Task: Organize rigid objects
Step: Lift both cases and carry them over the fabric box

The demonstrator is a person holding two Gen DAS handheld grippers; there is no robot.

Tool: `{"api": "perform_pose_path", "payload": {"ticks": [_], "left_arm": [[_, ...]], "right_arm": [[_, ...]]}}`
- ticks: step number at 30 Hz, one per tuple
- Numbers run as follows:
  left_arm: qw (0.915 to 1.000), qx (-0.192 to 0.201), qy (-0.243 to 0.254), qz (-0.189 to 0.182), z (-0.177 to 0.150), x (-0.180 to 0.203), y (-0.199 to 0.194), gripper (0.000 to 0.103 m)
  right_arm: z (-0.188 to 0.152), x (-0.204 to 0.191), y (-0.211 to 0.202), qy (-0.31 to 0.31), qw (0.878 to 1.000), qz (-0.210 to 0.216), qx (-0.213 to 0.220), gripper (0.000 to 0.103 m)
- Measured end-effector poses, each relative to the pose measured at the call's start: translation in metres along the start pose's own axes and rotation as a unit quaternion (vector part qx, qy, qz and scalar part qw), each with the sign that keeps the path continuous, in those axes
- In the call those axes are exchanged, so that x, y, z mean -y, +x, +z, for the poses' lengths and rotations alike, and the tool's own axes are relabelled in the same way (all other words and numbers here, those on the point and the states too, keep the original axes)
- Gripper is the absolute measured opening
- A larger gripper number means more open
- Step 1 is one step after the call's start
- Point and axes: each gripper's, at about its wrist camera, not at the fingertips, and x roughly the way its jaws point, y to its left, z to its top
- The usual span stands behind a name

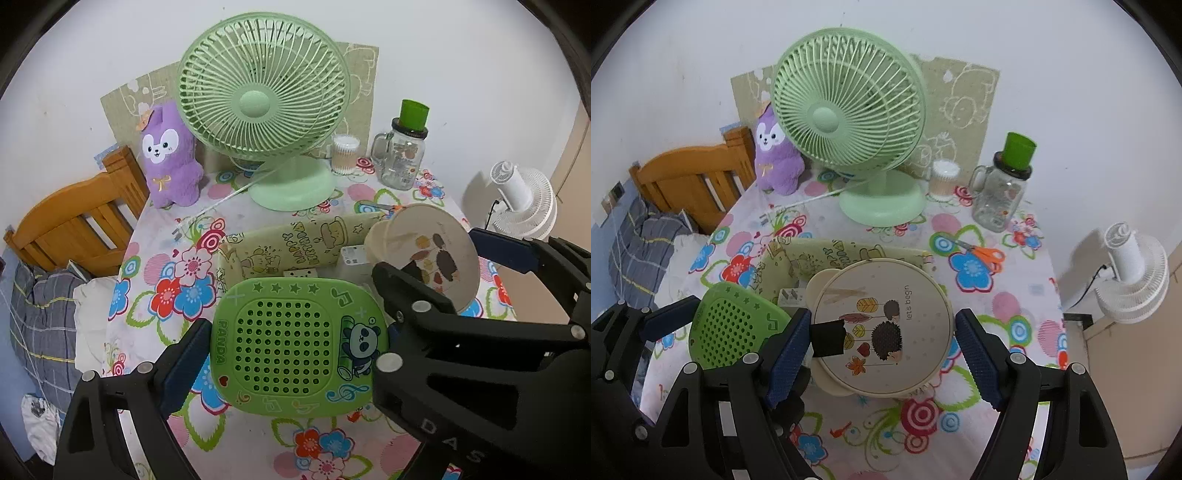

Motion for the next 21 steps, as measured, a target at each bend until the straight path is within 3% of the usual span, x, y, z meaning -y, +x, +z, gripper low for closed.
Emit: {"api": "perform_pose_path", "payload": {"ticks": [21], "left_arm": [[0.9984, -0.053, -0.002, 0.020, 0.008, -0.021, 0.059, 0.095]], "right_arm": [[0.021, -0.011, 0.087, 0.004, 0.997, 0.046, -0.062, 0.080]]}}
